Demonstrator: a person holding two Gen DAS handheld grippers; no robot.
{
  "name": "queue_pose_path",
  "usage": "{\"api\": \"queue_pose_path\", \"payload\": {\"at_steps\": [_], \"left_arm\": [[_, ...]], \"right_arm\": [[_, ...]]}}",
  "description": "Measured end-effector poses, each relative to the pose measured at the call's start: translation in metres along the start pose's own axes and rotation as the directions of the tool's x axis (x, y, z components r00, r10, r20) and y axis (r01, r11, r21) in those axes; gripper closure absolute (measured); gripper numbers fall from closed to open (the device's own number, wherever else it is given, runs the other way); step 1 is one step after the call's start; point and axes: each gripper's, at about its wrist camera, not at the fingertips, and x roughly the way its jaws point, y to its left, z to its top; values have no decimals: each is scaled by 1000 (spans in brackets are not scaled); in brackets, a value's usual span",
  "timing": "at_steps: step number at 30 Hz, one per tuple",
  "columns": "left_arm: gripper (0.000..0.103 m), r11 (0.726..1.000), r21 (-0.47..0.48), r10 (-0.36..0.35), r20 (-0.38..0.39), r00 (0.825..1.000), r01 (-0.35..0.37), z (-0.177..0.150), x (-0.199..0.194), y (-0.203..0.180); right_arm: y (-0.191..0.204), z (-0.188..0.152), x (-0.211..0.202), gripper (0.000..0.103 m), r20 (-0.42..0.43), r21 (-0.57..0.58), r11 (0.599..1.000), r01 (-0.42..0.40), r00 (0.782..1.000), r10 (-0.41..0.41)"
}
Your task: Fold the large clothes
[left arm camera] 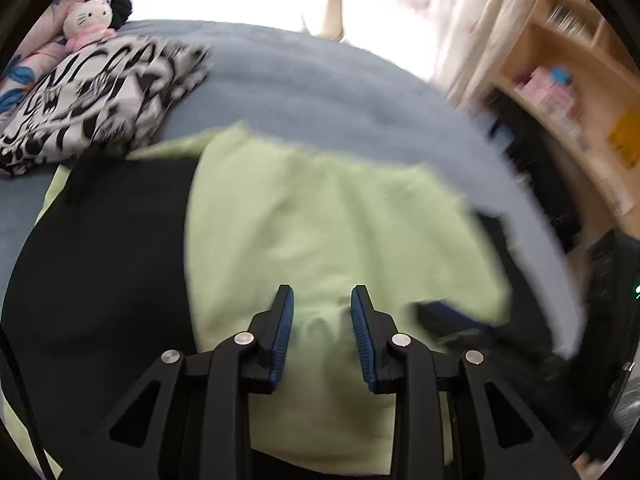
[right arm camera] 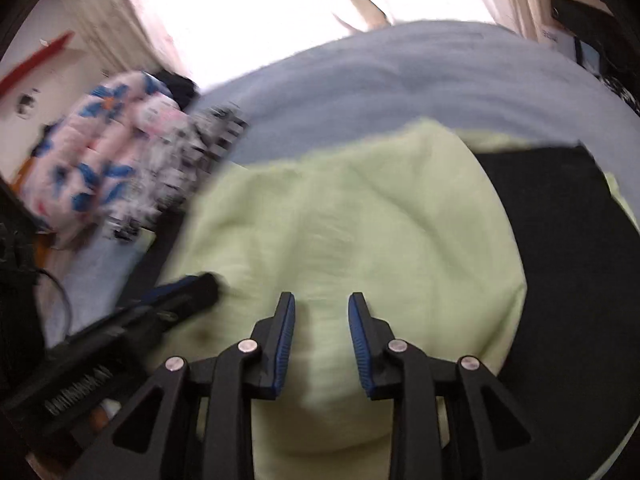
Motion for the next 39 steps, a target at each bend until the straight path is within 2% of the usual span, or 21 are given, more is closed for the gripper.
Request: {"api": "queue_pose_path", "payload": {"at_steps": [1, 2, 4, 6, 14, 16, 17, 19, 21, 25, 31, 39], "left_arm": [[81, 999, 15, 42, -14, 999, -41, -4, 8, 7], [81, 1000, 19, 24, -10, 1000, -24, -7, 10, 13], [82, 1000, 13, -19, 17, 1000, 19, -12, 6, 22], [82, 1000, 8, -29, 30, 999, 28, -13, 4, 25], [81, 1000, 11, 5, 56, 998, -5, -17, -4, 18], [74, 1000, 9, 7, 54, 999, -7, -17, -12, 14], [72, 1000, 5, 6, 54, 999, -6, -18, -17, 13], [61, 1000, -2, 0, 59, 998, 0, -18, -28, 8], [56, 1000, 7, 24, 75, 997, -24, -18, -40, 3], [55, 996, 34, 76, 78, 994, -79, -24, -70, -7], [48, 994, 39, 104, 62, 993, -106, -44, -117, -15], [47, 989, 52, 136, 56, 989, -139, -78, -162, -11]], "right_arm": [[-14, -3, 1, 97, 6, 13, 1000, 9, 1000, -9], [-26, -6, -1, 103, 14, 42, 999, -4, 1000, 4], [-42, -11, -9, 103, 30, 89, 995, -41, 999, 39], [-44, -15, -16, 103, 50, 105, 994, -31, 998, 25], [-37, -15, -25, 100, 66, 129, 992, -16, 998, 7], [-35, -15, -31, 100, 71, 144, 989, -26, 997, 16], [-34, -16, -36, 99, 75, 153, 988, -36, 997, 24], [-31, -18, -44, 96, 86, 166, 985, -45, 996, 31], [-26, -21, -55, 96, 102, 165, 985, -42, 995, 25], [-14, -32, -81, 96, 126, 158, 987, -44, 992, 24], [5, -53, -123, 95, 155, 133, 990, -49, 988, 28], [25, -81, -163, 95, 170, 79, 995, -53, 985, 39]]}}
